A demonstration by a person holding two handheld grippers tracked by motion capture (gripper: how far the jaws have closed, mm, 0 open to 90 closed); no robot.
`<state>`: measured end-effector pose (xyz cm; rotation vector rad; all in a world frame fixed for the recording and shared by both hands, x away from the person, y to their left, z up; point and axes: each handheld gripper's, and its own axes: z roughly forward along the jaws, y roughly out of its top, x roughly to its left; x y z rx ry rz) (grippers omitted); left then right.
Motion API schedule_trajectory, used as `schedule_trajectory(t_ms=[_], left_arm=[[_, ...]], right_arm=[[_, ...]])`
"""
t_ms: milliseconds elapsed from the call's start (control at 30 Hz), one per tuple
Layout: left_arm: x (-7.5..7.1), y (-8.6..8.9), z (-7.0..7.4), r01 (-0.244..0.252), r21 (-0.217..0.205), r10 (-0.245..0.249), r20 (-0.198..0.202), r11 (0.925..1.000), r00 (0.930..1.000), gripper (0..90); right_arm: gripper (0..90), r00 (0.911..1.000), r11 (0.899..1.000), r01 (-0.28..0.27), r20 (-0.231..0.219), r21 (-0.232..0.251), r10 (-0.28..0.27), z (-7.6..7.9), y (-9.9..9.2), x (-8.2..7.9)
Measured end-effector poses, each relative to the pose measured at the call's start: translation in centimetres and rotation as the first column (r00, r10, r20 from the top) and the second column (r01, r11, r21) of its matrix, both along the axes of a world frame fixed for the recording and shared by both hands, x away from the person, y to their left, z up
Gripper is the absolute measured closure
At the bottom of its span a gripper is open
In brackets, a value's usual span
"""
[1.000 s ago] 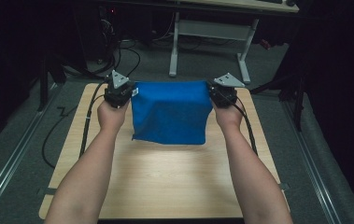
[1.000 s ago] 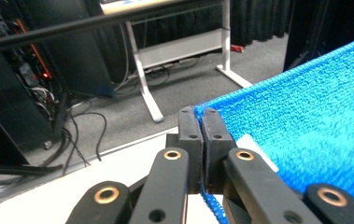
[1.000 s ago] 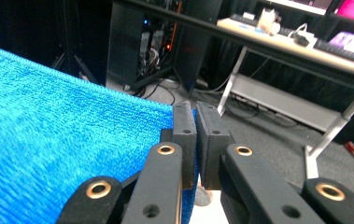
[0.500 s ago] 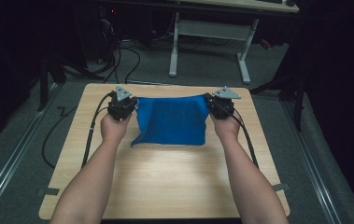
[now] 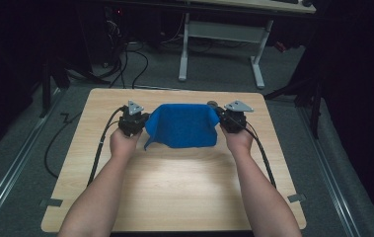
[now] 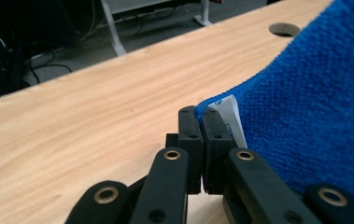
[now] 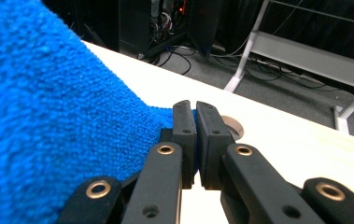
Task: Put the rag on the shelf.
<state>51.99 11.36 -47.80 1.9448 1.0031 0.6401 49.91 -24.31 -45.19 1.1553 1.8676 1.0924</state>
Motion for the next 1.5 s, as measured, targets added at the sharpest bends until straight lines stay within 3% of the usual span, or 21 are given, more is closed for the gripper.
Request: schedule_trajectory(t_ms=[367, 600, 967, 1200, 1300, 1400, 1500], left_arm=[[-1.2, 0.0, -1.6, 0.018, -0.005, -0.019, -0.040, 0.9998, 0.9990, 88.6], [-1.9, -0.3, -2.7, 0.028, 0.006, -0.028, -0.067, 0.9996, 0.9974, 88.4], [-2.2, -0.3, -3.5, 0.028, -0.008, -0.029, -0.095, 0.9996, 0.9951, 86.7], [-2.5, 0.0, -3.4, 0.010, -0.035, -0.013, -0.103, 0.9993, 0.9946, 73.9], [-2.7, 0.3, -3.3, -0.009, -0.041, 0.004, -0.114, 0.9991, 0.9935, 67.1], [-3.0, 0.6, -3.1, -0.030, -0.051, 0.024, -0.101, 0.9983, 0.9946, 63.2], [-3.3, 0.8, -3.0, -0.048, -0.053, 0.043, -0.091, 0.9975, 0.9949, 59.9]], right_arm=[[87.5, 0.9995, 1.000, -0.007, -0.030, 0.012, 0.008, -1.8, -0.1, -0.1], [87.3, 0.9962, 1.000, -0.005, -0.087, 0.005, 0.005, -3.6, -0.2, -0.4], [86.7, 0.9925, 1.000, -0.012, -0.122, 0.002, 0.012, -5.1, 0.1, -0.9], [72.9, 0.9931, 1.000, 0.008, -0.117, 0.001, -0.008, -4.8, 0.1, -1.3], [69.7, 0.9938, 1.000, 0.021, -0.109, 0.020, -0.018, -4.5, -0.5, -1.5], [67.9, 0.9936, 0.998, 0.045, -0.106, 0.050, -0.039, -4.1, -1.4, -1.8], [66.4, 0.9936, 0.998, 0.053, -0.102, 0.043, -0.049, -3.7, -1.8, -2.1]])
